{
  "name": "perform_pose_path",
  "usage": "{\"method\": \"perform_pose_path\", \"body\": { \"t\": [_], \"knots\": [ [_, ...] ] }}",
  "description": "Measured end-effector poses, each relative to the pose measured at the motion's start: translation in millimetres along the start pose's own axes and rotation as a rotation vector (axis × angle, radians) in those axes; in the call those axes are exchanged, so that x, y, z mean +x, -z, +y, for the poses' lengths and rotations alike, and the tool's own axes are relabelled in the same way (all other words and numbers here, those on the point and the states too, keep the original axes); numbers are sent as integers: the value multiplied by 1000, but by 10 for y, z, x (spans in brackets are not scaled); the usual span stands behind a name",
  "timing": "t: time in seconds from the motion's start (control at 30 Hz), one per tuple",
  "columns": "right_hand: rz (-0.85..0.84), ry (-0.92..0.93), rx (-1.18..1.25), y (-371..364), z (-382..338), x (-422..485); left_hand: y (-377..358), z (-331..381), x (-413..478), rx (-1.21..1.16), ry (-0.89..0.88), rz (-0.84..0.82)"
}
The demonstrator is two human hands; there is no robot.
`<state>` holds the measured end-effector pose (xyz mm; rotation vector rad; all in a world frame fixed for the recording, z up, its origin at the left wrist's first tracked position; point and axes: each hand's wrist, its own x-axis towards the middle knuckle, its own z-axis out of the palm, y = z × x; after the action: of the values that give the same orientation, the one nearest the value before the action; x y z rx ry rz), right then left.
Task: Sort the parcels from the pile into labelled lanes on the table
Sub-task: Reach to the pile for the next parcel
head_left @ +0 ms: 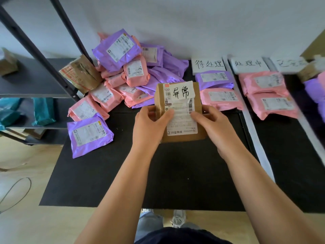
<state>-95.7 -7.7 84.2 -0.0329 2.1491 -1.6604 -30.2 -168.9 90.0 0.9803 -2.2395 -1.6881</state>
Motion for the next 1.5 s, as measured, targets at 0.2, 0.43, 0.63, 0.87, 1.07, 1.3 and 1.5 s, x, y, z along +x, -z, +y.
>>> {"method": "perform_pose_path", "body": {
  "t": [0.2,0.43,0.63,0.87,1.07,1.3,1.5],
  "knots": [
    [62,126,12,154,-272,-242,139,317,-283,-138,-81,25],
    [179,244,109,144,-692,-509,379,609,-460,-199,-152,-60],
    [224,286,108,19,-905,-647,679,808,-463,-190,-195,-61],
    [236,359,117,-132,-980,-803,987,904,-470,-162,-255,-95],
    [229,436,113,-213,-1019,-843,1150,904,-481,-202,-308,-150],
    [229,474,130,-276,-1044,-884,1245,880,-422,-251,-342,-188],
    [243,458,137,-313,-1055,-906,1266,877,-379,-269,-336,-204]
  ]
}}
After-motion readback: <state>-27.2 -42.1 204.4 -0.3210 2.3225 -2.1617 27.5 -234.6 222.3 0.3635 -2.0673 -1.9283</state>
